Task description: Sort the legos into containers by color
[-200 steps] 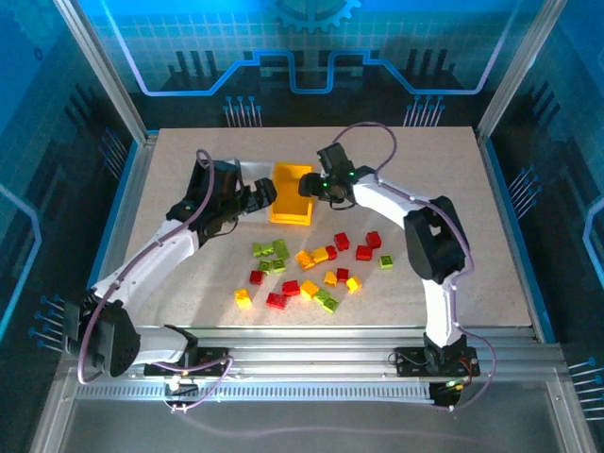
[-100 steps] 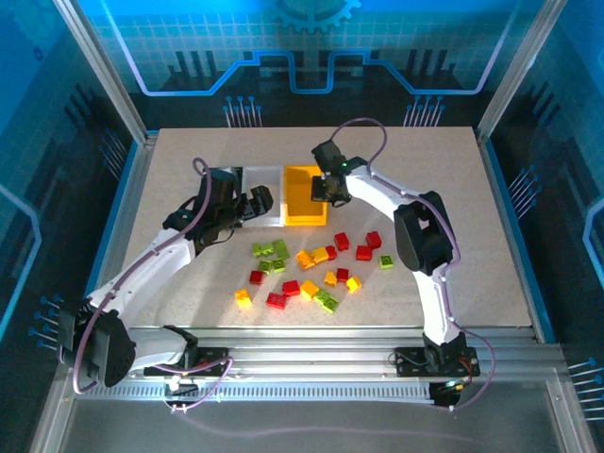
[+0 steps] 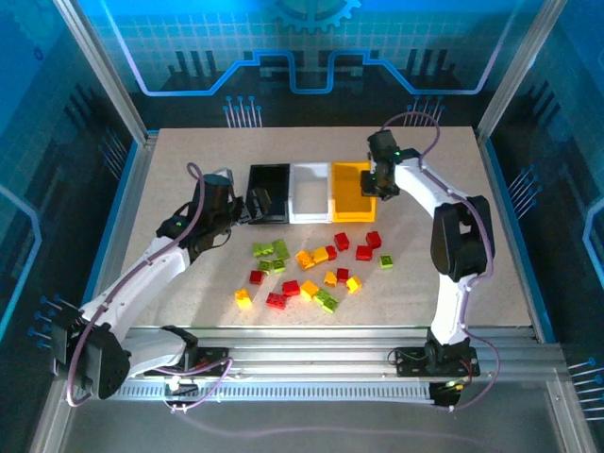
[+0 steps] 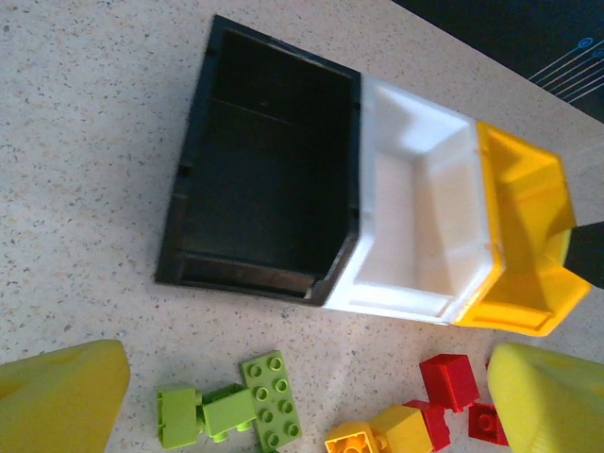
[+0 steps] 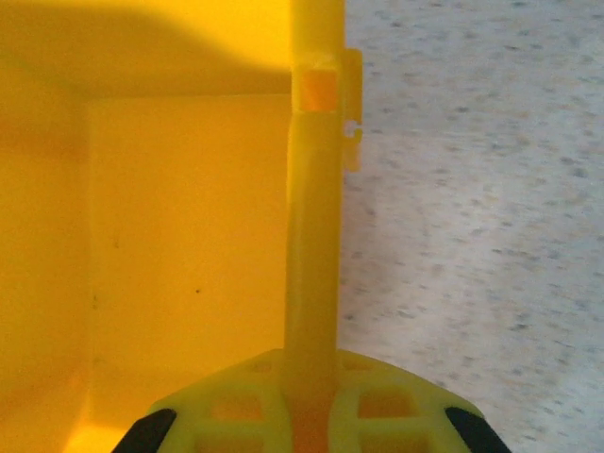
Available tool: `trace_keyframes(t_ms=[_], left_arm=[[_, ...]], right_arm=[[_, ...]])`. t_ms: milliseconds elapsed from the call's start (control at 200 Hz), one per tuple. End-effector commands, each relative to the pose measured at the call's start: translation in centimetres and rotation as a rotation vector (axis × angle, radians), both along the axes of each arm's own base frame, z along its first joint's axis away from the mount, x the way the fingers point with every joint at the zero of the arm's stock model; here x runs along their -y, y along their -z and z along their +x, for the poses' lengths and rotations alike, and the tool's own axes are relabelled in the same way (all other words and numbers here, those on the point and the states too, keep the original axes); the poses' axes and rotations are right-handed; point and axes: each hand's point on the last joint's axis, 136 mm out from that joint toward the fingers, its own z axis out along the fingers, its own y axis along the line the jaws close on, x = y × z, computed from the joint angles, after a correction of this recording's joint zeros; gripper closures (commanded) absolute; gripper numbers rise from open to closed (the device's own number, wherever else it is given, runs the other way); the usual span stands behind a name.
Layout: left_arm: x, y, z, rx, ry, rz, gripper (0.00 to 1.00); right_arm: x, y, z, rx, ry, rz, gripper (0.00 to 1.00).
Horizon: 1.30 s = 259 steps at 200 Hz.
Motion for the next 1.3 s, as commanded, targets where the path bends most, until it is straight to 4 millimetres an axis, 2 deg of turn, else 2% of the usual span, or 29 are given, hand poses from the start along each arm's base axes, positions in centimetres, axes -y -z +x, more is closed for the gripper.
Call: trace_keyframes(t_ms=[0,160,250,450,580,725,795,845,1081,1191,1291], left_arm=[[-0.1,0.5,-0.4,-0.006,0.008,0.001,0.01],[0.1,0.8,-0.4,-0.015,0.015,0.002,0.01],[0.2,1.0,-0.3,-0.02,0.017,-0.001,0.01],[0.2,1.4,-0.2,-0.031,0.018,0.003,0.01],[0.3,1.8,-0.3,-0.039,0.022,0.002,0.01],[0.5,1.8,-0.5,-0.037,0.025,-0.014,0.01],[0.6,1.6,-0.6,-0.03,0.029,-0.026,0.01],[0.6,1.7,-0.8,-0.027,0.028,-0.035,0.01],[1.2,3.1,-1.7,-0.042,0.044,-0.081,0.01],[1.3,3.6,-1.9,-0.054,0.049,-0.077,0.01],[1.3,4.1,-1.9,-0.066,0.05,-0.076,0.01]], right_arm=[[-0.9,-1.1,-0.8,0.009,-0.06,0.054,1.0],[-0.2,0.1,-0.8,0.0,-0.035,0.042,1.0],[-0.4,0.4,-0.4,0.011,-0.031,0.048,0.93],[-1.1,0.8,0.7,0.015,-0.035,0.069,0.88],[-1.1,0.5,0.8,0.023,-0.03,0.062,0.71],[-1.2,-2.1,0.4,0.073,-0.026,0.085,0.4],[-1.1,-3.2,-0.7,0.084,-0.006,0.103,0.32],[-0.8,-3.4,-2.0,0.069,0.02,0.11,0.31],[0.5,1.0,-10.0,-0.059,0.09,0.064,0.3],[0.8,2.5,-11.8,-0.102,0.074,0.048,0.31],[0.5,3.7,-12.5,-0.126,0.044,0.044,0.31]])
